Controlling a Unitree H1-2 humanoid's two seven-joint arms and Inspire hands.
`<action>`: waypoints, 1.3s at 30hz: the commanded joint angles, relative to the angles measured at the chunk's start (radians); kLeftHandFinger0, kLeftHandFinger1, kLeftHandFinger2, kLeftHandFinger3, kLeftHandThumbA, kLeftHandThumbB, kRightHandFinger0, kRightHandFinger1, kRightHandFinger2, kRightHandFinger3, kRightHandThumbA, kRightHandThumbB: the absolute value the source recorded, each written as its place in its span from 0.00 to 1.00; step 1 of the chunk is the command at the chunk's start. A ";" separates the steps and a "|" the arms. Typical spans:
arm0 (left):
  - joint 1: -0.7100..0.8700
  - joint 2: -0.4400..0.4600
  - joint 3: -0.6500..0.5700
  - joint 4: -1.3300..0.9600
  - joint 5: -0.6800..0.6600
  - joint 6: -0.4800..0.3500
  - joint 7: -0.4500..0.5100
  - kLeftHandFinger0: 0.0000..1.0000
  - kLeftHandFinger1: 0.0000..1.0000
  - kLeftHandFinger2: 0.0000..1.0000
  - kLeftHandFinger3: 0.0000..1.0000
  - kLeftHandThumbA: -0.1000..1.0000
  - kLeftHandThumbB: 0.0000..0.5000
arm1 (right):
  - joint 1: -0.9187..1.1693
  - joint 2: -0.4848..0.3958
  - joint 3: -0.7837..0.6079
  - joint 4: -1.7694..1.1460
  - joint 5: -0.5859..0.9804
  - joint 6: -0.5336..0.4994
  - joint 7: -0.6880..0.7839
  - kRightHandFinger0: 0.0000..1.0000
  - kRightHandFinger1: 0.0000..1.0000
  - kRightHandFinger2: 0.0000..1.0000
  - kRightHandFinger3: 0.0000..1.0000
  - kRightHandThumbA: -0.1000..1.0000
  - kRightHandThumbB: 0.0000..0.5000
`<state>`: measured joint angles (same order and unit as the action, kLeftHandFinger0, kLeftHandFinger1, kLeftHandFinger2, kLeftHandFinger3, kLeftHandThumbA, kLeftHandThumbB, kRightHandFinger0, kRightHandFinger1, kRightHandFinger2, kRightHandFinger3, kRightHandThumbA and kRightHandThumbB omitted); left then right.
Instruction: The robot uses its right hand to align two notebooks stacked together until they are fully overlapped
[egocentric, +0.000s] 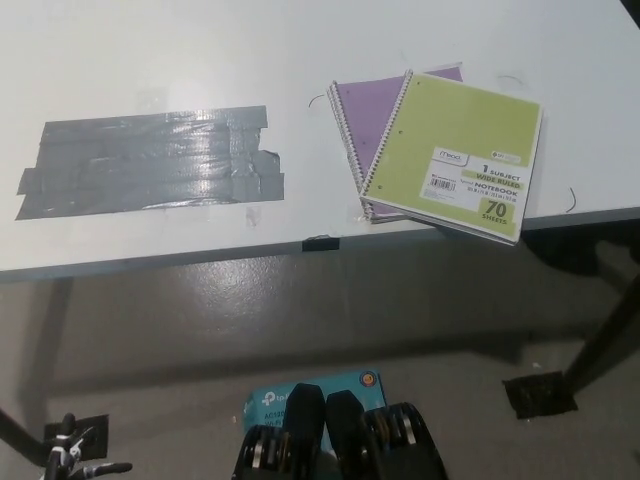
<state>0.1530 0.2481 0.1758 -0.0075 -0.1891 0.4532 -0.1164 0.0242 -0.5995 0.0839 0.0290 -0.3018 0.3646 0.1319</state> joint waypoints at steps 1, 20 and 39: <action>0.007 0.024 -0.002 -0.037 -0.018 0.016 -0.031 0.32 0.43 0.57 1.00 1.00 1.00 | -0.106 0.010 -0.104 -0.118 -0.118 0.105 0.037 1.00 1.00 1.00 1.00 1.00 1.00; 0.001 0.018 -0.010 -0.052 -0.011 0.010 -0.030 0.29 0.43 0.55 0.98 1.00 1.00 | -0.874 0.213 -0.098 -0.070 -0.623 0.105 0.307 1.00 1.00 1.00 1.00 1.00 1.00; 0.007 0.015 -0.036 -0.052 0.004 -0.003 -0.037 0.36 0.46 0.55 0.98 1.00 0.99 | -1.076 0.341 0.044 0.384 -0.676 0.105 0.336 1.00 1.00 1.00 1.00 1.00 1.00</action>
<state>0.1521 0.2471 0.1498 -0.0286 -0.1882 0.4527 -0.1349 -0.9703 -0.2827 0.1208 0.3657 -0.9233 0.4611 0.4449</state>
